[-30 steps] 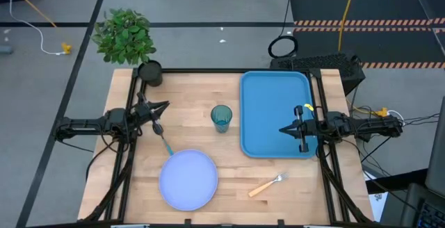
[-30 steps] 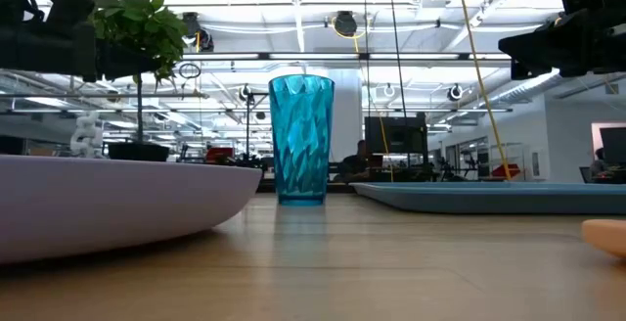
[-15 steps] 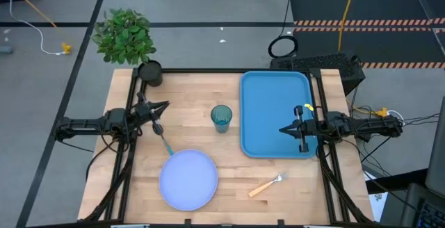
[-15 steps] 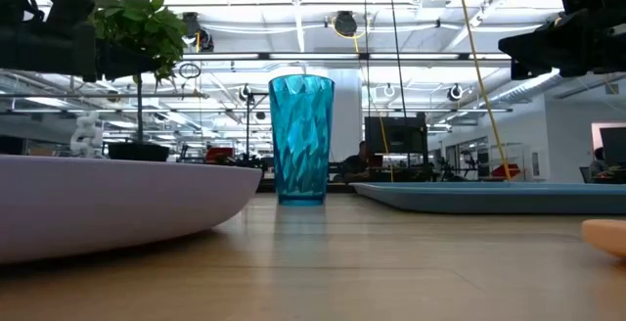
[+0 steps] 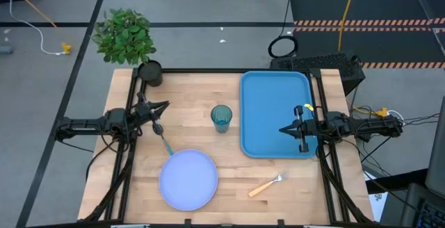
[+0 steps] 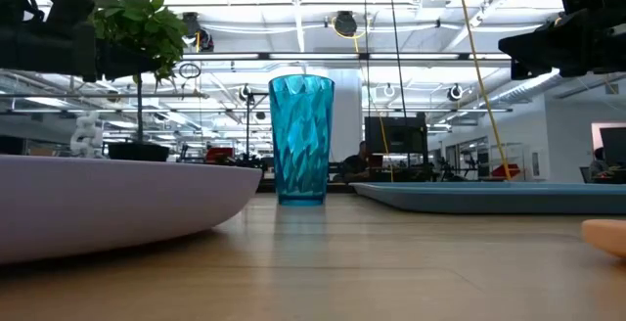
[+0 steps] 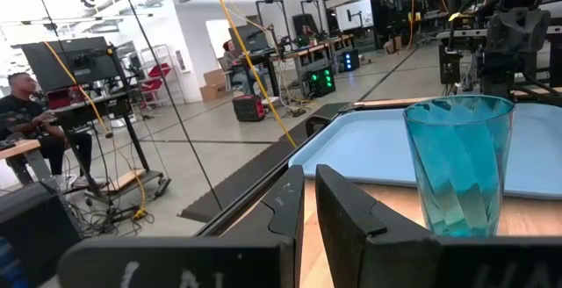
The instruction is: Pick and place plate/cup/fork/spoon on tray
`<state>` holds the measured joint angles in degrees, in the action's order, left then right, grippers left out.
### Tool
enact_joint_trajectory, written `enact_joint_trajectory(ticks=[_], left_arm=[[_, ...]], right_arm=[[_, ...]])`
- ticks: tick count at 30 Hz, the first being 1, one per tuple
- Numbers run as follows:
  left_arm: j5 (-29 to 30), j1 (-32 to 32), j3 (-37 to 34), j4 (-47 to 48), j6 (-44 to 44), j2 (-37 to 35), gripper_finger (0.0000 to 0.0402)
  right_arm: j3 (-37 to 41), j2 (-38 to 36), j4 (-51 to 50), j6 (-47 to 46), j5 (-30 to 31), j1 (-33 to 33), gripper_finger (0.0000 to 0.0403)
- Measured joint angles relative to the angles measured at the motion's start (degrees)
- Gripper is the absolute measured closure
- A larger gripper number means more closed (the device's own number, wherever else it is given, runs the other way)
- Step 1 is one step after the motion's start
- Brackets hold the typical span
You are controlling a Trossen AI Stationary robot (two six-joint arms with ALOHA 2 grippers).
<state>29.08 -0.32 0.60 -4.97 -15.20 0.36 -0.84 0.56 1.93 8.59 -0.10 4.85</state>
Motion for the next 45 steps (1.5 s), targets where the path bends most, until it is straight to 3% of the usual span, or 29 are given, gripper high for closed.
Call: enact_joint_trajectory(ticks=[16, 29, 37, 45], left_arm=[[0.0, 0.0, 0.0, -8.6, -3.6, 0.0, 0.0364], [0.0, 0.0, 0.0, -11.8, 11.3, 0.0, 0.0364], [-0.1, 0.0, 0.1, -21.6, 4.0, 0.0, 0.0364], [0.0, -0.1, 1.0, -23.3, -6.9, 0.0, 0.0364]], right_arm=[[0.0, 0.0, 0.0, 0.0, 0.0, 0.0, 0.0403], [0.0, 0.0, 0.0, 0.0, 0.0, 0.0, 0.0403], [0.0, 0.0, 0.2, 2.1, 0.1, 0.0, 0.0403], [0.0, 0.0, 0.3, 1.5, 0.1, 0.0, 0.0403]])
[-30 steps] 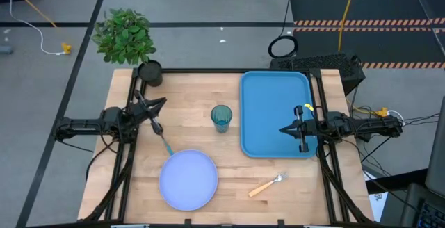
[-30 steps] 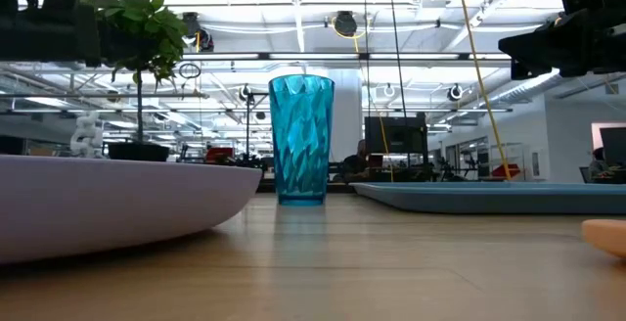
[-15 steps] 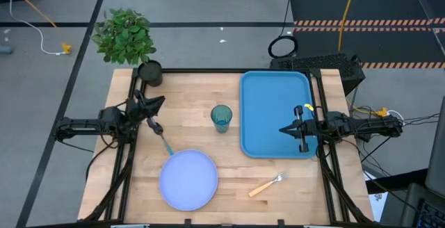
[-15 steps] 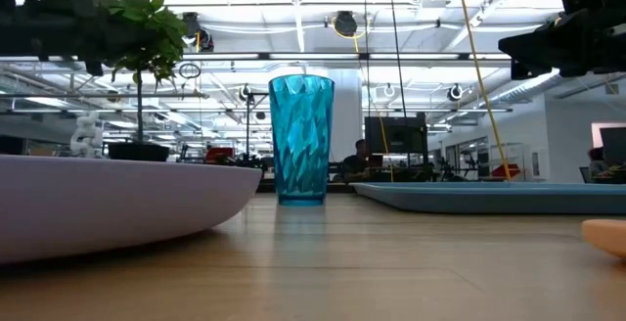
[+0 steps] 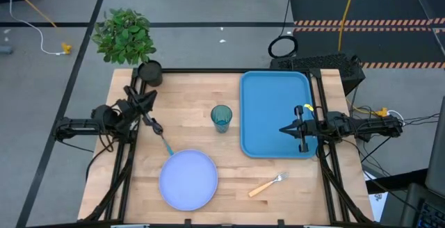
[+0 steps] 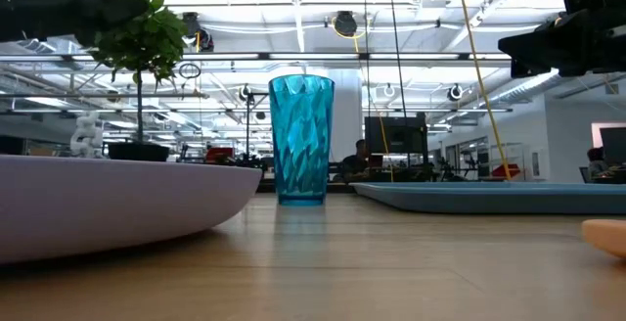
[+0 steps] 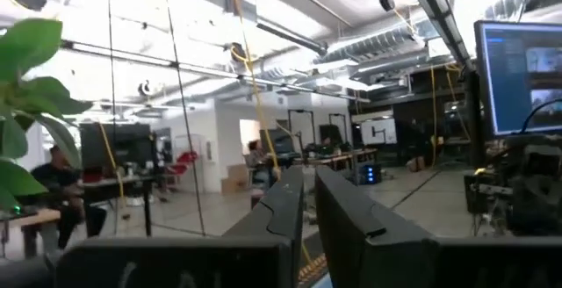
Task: Pick and place plate/cup/fork/spoon on tray
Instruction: Put the blue transparent cup in the blue table tray
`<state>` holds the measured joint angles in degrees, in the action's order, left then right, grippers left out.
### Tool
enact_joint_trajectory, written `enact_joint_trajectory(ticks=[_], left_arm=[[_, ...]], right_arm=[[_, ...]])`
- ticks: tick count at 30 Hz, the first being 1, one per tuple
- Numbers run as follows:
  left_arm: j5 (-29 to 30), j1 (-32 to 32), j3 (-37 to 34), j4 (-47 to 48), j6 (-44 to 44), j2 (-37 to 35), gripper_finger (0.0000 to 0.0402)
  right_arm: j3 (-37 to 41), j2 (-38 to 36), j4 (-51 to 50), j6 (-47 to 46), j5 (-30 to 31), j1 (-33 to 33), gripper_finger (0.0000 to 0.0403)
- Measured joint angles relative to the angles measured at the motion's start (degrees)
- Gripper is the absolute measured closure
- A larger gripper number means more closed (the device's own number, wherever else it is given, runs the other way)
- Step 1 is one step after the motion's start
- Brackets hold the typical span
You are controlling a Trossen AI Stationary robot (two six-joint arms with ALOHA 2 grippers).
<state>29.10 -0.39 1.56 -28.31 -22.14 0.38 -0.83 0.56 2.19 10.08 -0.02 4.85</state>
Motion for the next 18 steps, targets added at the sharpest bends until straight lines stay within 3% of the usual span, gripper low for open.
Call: enact_joint_trajectory(ticks=[8, 13, 18], left_arm=[[0.0, 0.0, 1.9, -4.8, -1.2, 0.0, 0.0364], [-1.0, 0.0, 8.8, -0.9, -0.9, 1.7, 0.0364], [-5.1, 0.0, 18.5, 4.2, -1.7, 9.2, 0.0364]], right_arm=[[0.0, 0.0, 0.1, -0.4, 0.0, 0.0, 0.0403], [0.0, 0.0, 0.4, 0.8, 0.1, 0.0, 0.0403], [0.0, 0.0, 4.3, 0.6, 1.8, 0.0, 0.0403]])
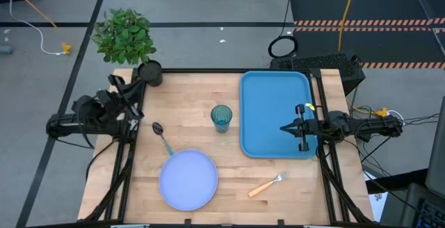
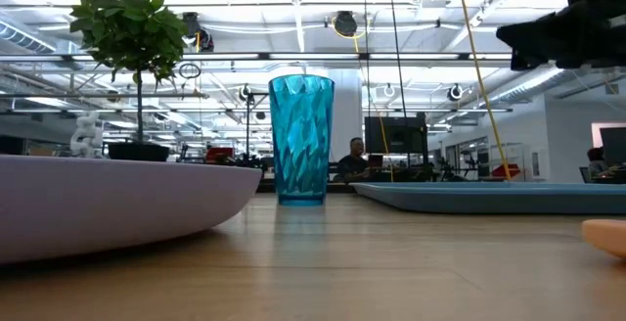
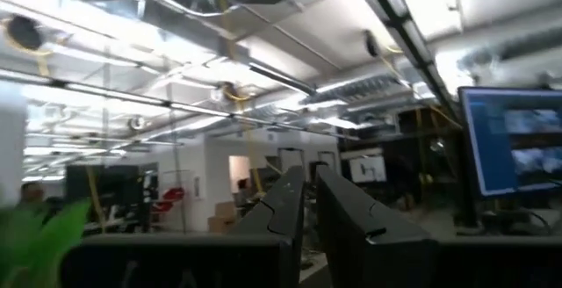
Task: Pick and place plate/cup/fork/spoon on tray
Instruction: Put the blue transparent cup in the blue table tray
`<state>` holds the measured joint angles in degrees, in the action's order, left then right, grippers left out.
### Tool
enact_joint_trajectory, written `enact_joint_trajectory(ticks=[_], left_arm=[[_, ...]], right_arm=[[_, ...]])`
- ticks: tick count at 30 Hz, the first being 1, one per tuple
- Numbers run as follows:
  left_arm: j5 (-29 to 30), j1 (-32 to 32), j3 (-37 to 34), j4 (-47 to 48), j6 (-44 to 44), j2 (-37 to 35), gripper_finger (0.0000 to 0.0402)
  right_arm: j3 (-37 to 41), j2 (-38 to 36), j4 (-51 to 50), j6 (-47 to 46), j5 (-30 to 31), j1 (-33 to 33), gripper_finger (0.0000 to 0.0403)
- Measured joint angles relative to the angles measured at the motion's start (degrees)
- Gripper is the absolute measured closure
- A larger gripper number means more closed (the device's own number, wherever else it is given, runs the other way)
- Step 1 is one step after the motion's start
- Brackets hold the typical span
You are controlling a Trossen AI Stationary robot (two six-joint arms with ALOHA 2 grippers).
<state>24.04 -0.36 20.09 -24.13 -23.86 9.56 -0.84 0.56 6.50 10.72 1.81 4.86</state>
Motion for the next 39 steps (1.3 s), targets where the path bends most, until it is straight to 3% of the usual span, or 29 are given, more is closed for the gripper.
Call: enact_joint_trajectory(ticks=[6, 14, 20, 27, 34, 39], left_arm=[[-1.0, 0.0, 11.5, 5.6, -1.9, 13.5, 0.0364], [-4.3, 0.0, 24.2, 14.9, 0.0, 31.0, 0.0364], [-4.4, 0.0, 30.4, 21.7, -0.4, 40.1, 0.0364], [-4.3, 0.0, 36.6, 27.4, -1.0, 46.5, 0.0364], [-4.3, 0.0, 37.6, 28.7, -1.5, 50.0, 0.0364], [-2.6, 0.1, 37.6, 28.6, -5.2, 50.1, 0.0364]], right_arm=[[-0.1, 0.0, 2.5, -7.2, 5.7, 0.0, 0.0403], [-2.4, 0.0, 2.4, -16.1, 5.9, 0.0, 0.0403], [-7.5, 2.6, 2.4, -17.0, 7.5, 0.0, 0.0403], [-24.4, 13.7, -2.2, -10.3, 9.1, 0.0, 0.0403], [-44.4, 29.8, -18.3, -9.5, 18.2, 0.0, 0.0403], [-47.6, 37.9, -22.6, -10.8, 20.8, 0.0, 0.0403]])
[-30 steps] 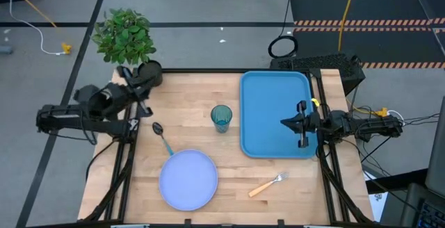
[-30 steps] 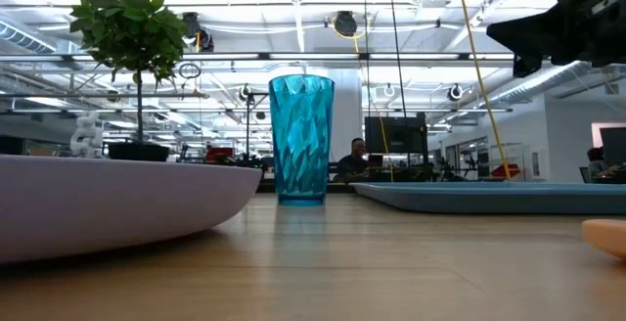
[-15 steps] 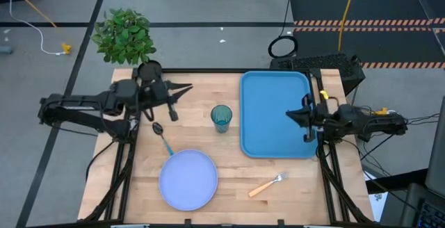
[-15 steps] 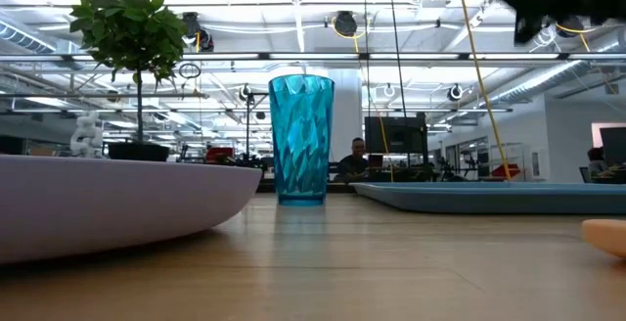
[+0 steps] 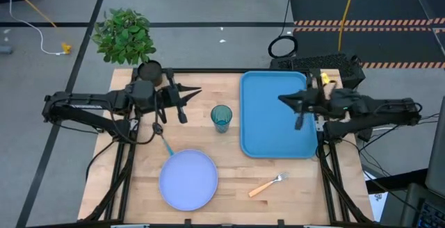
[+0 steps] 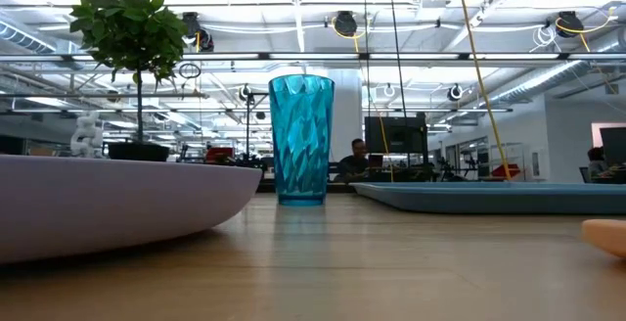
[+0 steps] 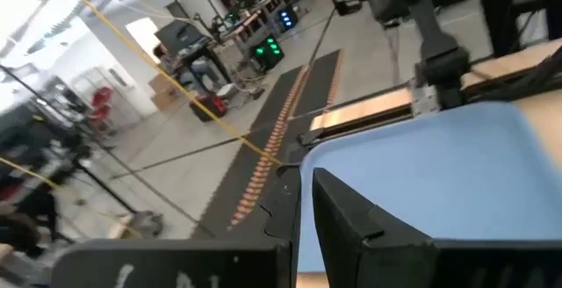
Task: Pick and place plate/cup/fork/spoon on tray
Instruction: Put the blue transparent cup in the blue table tray
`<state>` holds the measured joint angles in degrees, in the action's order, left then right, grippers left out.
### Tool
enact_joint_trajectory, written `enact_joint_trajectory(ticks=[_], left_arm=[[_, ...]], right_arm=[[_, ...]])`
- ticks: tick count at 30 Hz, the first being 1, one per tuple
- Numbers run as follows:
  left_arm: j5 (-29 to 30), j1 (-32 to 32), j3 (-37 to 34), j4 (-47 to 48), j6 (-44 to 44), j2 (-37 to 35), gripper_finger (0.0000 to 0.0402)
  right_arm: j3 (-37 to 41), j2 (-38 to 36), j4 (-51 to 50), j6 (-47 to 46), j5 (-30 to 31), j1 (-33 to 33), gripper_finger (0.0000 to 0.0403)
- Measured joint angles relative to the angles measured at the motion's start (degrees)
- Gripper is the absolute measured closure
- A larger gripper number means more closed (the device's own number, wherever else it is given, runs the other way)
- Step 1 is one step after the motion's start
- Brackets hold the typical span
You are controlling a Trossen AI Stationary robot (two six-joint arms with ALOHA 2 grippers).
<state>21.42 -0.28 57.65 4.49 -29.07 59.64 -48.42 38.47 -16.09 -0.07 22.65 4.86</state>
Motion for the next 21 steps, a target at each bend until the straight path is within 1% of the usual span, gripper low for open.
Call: enact_joint_trajectory(ticks=[3, 6, 9, 13, 15, 18, 21], left_arm=[[1.6, 0.1, 0.0, -0.2, -1.4, -1.0, 0.0364], [1.3, 0.1, 0.0, -1.2, 1.7, -1.3, 0.0364], [-1.3, 0.1, 0.0, -1.3, 2.2, -0.4, 0.0364], [-6.0, 0.1, 0.2, -1.0, 2.0, 2.0, 0.0364], [-7.8, 0.2, 2.2, 1.2, 3.1, 4.0, 0.0364], [-11.2, 0.1, 7.3, 7.7, 6.4, 8.2, 0.0364], [-15.1, 0.2, 12.5, 14.6, 7.1, 13.7, 0.0364]], right_arm=[[1.4, 3.3, 0.6, -2.1, 0.0, 0.0, 0.0403], [1.8, 6.2, 0.2, -3.9, 0.0, 0.0, 0.0403], [1.8, 8.3, -1.2, -6.4, -0.1, 0.0, 0.0403], [1.8, 9.9, -2.2, -7.0, -0.2, 0.0, 0.0403], [1.8, 10.3, -2.4, -7.6, -0.2, 0.0, 0.0403], [1.7, 10.4, -3.0, -9.1, -0.5, 0.0, 0.0403], [0.4, 10.4, -6.5, -11.7, -2.7, 0.0, 0.0403]])
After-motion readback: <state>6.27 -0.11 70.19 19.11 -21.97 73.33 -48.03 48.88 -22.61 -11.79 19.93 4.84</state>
